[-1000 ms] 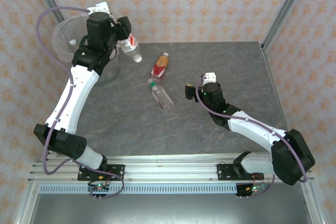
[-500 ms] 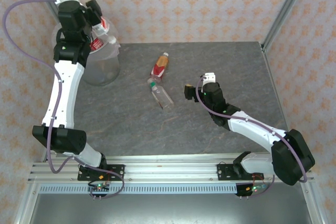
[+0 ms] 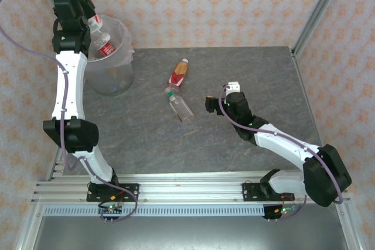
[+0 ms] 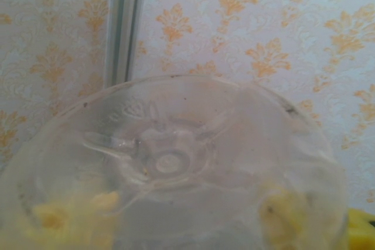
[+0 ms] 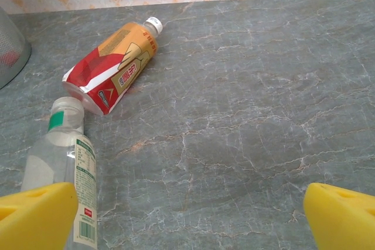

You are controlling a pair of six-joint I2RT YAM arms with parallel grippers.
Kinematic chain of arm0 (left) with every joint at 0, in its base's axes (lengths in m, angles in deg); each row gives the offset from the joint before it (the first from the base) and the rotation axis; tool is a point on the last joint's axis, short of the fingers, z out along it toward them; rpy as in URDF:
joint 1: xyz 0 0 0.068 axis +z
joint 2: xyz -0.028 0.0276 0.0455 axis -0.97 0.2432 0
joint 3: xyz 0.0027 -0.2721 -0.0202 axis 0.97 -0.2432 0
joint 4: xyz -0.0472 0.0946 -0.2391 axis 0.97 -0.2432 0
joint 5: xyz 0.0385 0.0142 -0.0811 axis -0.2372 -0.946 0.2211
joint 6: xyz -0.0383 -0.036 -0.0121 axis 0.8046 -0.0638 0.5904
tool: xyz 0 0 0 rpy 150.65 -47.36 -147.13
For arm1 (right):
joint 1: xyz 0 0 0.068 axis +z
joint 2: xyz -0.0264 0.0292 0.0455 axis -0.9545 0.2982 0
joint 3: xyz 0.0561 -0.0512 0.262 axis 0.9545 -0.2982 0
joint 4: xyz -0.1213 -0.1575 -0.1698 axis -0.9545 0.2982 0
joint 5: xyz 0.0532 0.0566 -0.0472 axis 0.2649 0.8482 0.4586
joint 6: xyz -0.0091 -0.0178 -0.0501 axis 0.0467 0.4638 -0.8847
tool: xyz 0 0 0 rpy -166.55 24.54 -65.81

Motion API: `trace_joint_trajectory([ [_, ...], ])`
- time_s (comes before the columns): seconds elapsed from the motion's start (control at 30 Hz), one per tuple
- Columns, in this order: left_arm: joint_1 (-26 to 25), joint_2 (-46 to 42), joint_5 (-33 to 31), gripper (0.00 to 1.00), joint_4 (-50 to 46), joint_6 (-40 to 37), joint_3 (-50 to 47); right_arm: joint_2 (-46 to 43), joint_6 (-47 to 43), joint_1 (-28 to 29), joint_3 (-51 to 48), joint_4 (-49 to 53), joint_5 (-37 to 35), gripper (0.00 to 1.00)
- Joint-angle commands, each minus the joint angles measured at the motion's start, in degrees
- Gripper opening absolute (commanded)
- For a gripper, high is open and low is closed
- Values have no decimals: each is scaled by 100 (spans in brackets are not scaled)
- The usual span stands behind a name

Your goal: Put the plastic bottles in the bin

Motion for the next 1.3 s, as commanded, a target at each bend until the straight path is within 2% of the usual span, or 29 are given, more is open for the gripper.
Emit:
trace_joint_trajectory([
  [0.0, 59, 219, -168, 63, -381, -3, 329, -84, 138, 7, 190, 133, 85, 99],
  [0.3, 139, 1122, 251, 66, -1096, 697, 504, -80, 145, 4, 248, 283, 99, 99],
  [0.37, 138, 1329, 616, 72, -1249, 787, 642, -88, 119, 5, 278, 350, 133, 99],
  [0.47, 153, 1770, 1290, 89, -1798, 954, 1194, -114, 140, 9, 261, 396, 68, 99],
  [0.53, 189, 2075, 1562, 95, -2339, 1066, 1768, -154, 184, 8, 229, 413, -13, 99],
  [0.6, 210, 2159, 1560, 98, -2612, 1168, 2077, -185, 183, 6, 192, 408, -11, 99],
  [0.77, 227, 1830, 1479, 100, -2509, 1289, 1883, -195, 123, 7, 138, 402, -6, 99],
  [1.03, 227, 1088, 1674, 100, -2007, 1621, 1044, -174, 243, 0, 6, 25, -91, 99],
  [1.17, 211, 631, 1924, 100, -1601, 1919, 417, -168, 255, 9, -46, -91, 106, 99],
  [1.27, 180, -8, 1857, 100, -1168, 2184, -305, -148, 270, 7, -89, -192, 329, 99],
])
